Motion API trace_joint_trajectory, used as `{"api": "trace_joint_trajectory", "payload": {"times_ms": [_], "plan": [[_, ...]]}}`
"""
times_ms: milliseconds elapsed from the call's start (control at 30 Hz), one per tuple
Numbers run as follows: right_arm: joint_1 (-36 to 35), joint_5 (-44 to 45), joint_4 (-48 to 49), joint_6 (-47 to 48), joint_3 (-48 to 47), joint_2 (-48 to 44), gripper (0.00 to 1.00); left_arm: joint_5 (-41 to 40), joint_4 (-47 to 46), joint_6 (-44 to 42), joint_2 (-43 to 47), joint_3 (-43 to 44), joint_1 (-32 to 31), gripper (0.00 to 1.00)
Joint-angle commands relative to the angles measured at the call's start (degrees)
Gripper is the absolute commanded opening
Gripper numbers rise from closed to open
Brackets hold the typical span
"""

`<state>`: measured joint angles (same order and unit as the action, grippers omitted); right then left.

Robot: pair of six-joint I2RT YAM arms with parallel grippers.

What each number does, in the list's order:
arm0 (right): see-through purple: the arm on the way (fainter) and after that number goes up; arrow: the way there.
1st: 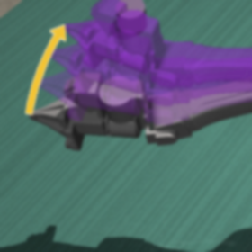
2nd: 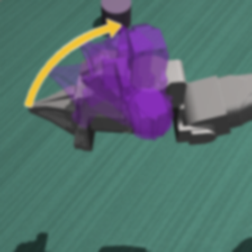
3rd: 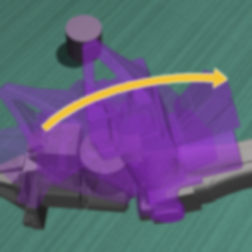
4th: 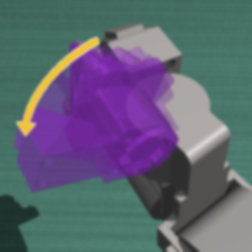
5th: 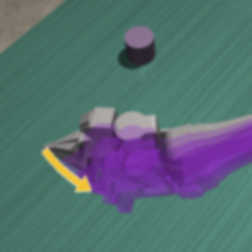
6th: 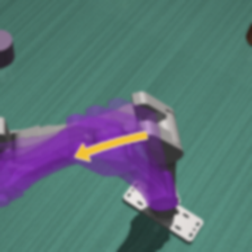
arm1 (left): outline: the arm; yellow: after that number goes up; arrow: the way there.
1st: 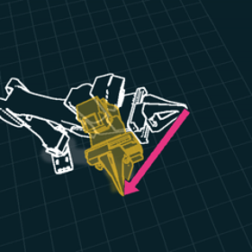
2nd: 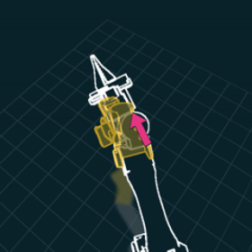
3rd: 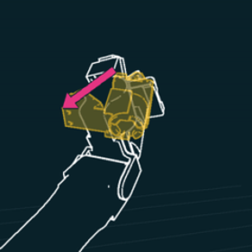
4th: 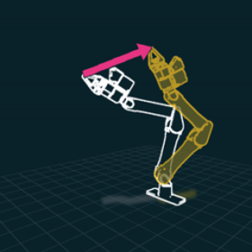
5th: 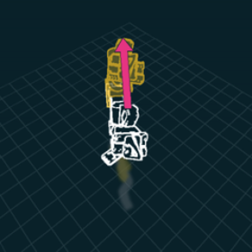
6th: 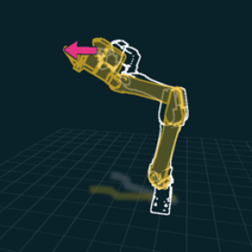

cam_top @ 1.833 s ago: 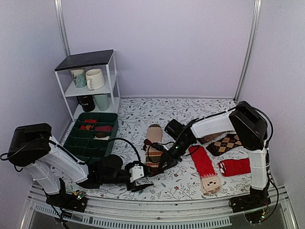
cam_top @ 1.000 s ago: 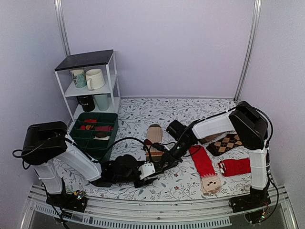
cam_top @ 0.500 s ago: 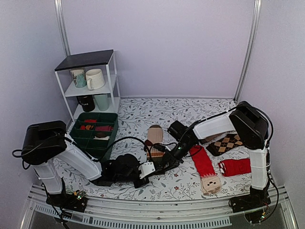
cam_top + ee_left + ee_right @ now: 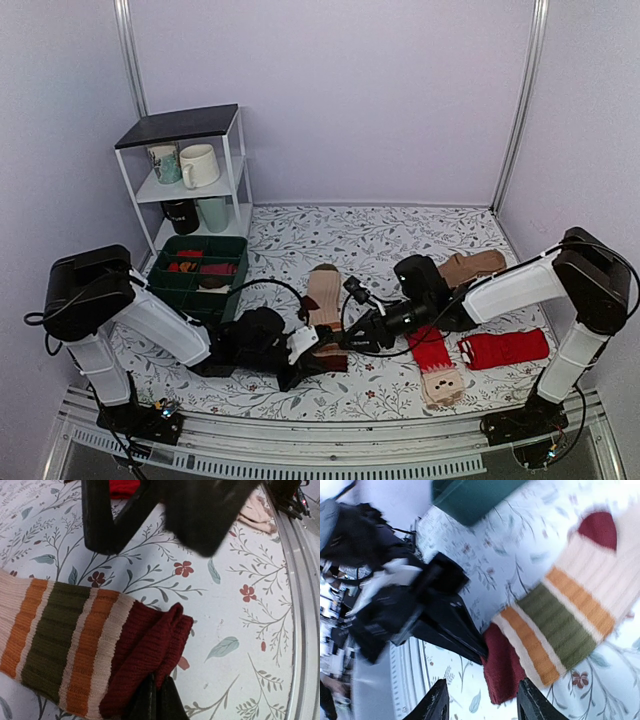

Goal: Roll the socks
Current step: Roll a pair of socks at the center of the board.

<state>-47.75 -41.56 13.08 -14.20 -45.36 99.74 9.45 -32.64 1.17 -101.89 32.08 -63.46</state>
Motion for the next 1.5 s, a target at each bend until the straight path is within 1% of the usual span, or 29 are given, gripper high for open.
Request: {"api": "trace_joint_trajectory", "payload": {"times_ms": [0,67,133,200,300,467,533,933,1000,1100,1200,1233,1300,1333,1367,1467], "plan": [[-4.45,6.36,16.68,10.16,5.26,-5.24,0.46,7.57,9.54,5.93,-3.07,-0.78,1.26,0.0],[-7.22,9.8,15.72,17.31,6.42,-5.5,0.46,8.61,9.46,7.58,-3.74,-1.26,1.9,0.0],[-9.18,11.68,15.19,22.26,7.63,-5.53,0.47,9.44,8.86,9.05,-4.23,-1.88,2.6,0.0],[-9.96,12.2,14.78,24.57,8.36,-5.09,0.47,10.22,8.51,9.89,-4.45,-2.09,3.14,0.0],[-10.92,14.18,14.52,26.03,9.4,-3.77,0.47,10.46,9.0,10.17,-4.76,-1.83,3.42,0.0],[-12.34,21.55,14.91,27.19,9.76,-1.36,0.46,11.0,9.11,10.07,-5.46,-1.4,3.47,0.0],[-12.44,23.09,14.83,27.73,8.92,-0.47,0.46,11.19,9.04,10.04,-5.64,-1.4,3.47,0.0],[-12.96,25.97,12.24,29.58,6.37,4.23,0.43,11.5,8.57,9.73,-5.73,-1.63,3.66,0.0],[-12.99,26.65,11.54,29.43,5.74,5.14,0.37,11.84,8.68,9.64,-5.94,-1.43,3.76,0.0],[-12.99,27.3,9.71,29.18,4.58,6.87,0.33,12.18,8.56,9.42,-6.04,-1.4,3.85,0.0],[-12.98,27.5,7.55,28.18,3.29,8.01,0.13,12.53,8.38,9.19,-6.19,-1.33,3.98,0.0],[-12.99,27.53,6.38,27.56,2.78,8.23,0.08,12.51,8.32,9.13,-6.17,-1.27,3.98,0.0],[-12.99,27.16,3.98,26.27,2.21,8.36,0.03,11.37,8.34,8.95,-5.67,-1.32,4.03,0.01],[-12.91,26.51,2.95,25.21,2.17,8.22,0.02,10.16,8.12,8.86,-4.85,-1.62,4.07,0.11],[-12.82,25.68,1.86,24.46,2.06,8.02,0.02,8.41,7.63,8.85,-3.79,-2.18,4.11,0.18],[-12.3,22.2,-1.64,20.78,2.24,7.14,0.0,2.92,6.35,7.85,1.06,-3.96,4.15,0.3]]}}
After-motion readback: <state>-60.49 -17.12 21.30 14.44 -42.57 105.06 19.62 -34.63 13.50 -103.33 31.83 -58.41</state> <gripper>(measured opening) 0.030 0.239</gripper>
